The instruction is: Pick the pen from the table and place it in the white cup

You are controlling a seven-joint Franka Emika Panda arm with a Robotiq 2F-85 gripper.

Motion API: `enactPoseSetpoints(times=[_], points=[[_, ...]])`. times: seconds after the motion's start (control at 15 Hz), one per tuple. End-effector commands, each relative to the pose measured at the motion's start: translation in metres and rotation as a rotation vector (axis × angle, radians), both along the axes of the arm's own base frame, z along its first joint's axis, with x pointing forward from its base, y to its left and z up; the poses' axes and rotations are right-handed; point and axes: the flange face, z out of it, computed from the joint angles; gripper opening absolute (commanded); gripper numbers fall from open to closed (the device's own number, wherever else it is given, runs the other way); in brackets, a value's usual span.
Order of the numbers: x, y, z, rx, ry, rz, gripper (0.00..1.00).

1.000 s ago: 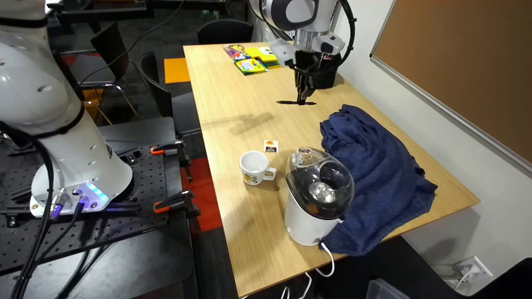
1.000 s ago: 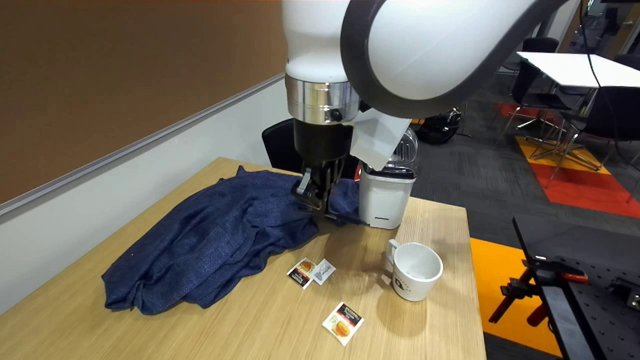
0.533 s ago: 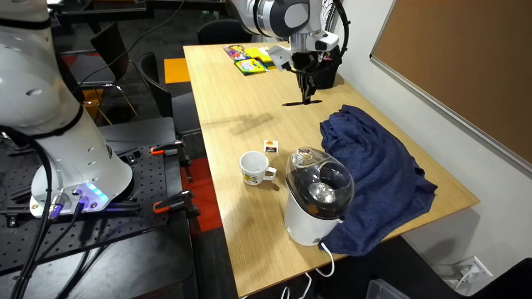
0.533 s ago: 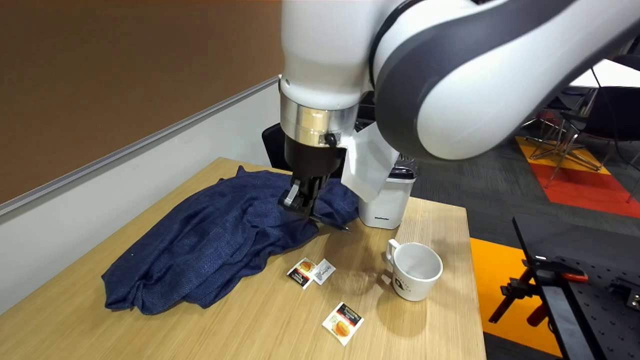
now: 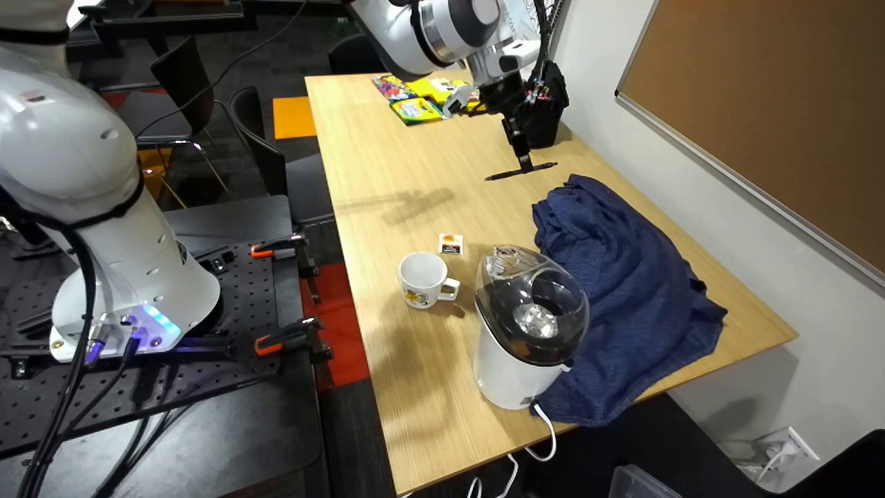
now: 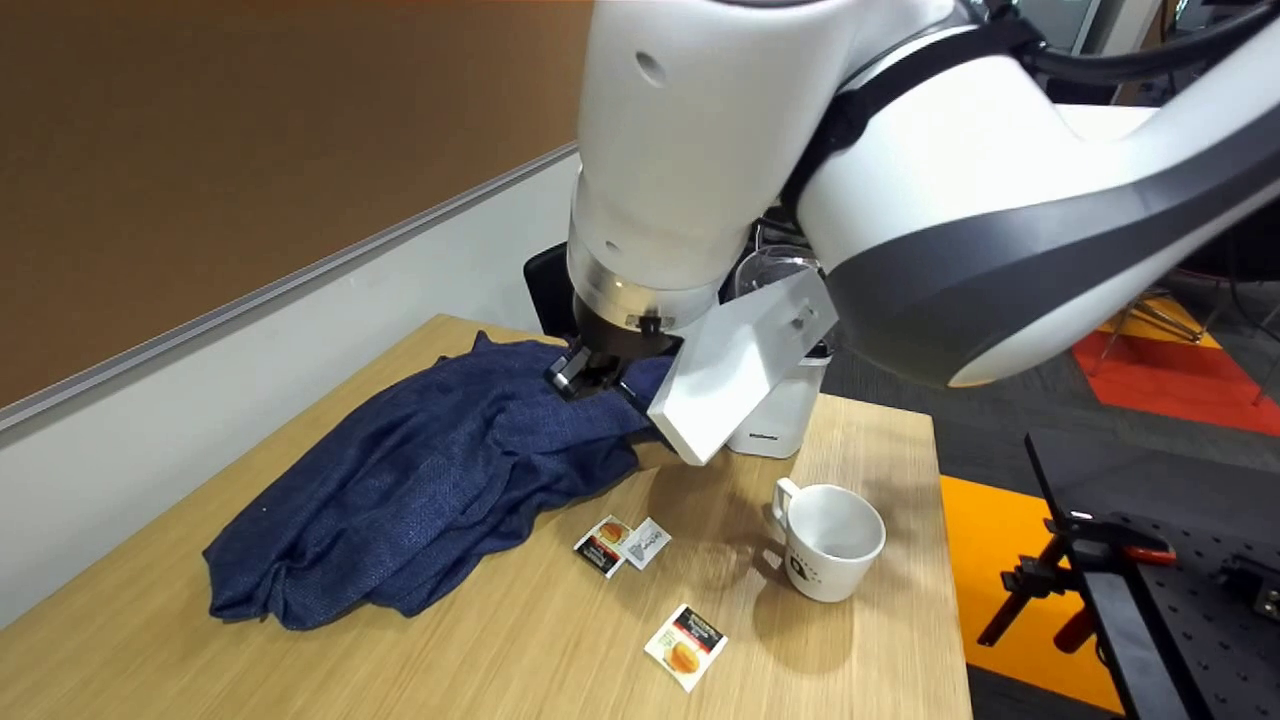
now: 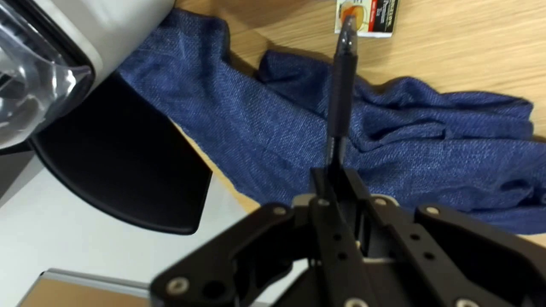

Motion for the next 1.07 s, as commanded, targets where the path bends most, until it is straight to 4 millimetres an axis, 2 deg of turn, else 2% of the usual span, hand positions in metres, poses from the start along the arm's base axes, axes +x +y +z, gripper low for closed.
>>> enactPoseSetpoints(times=[0.0,0.53,0.6,0.8,1.0], points=[[-0.002,0.013,-0.004,-0.108,-0.111,-0.121,0.03],[-0.048,0.038,-0.038,-0.362,-0.277,-0.476,0.03],[-0.056,0.040,-0.045,-0.405,-0.273,-0.529,0.03],[-0.069,0.039,-0.050,-0.494,-0.280,-0.640,0.03],[-0.079,0.035,-0.060,-0.526,-0.279,-0.706,0.03]])
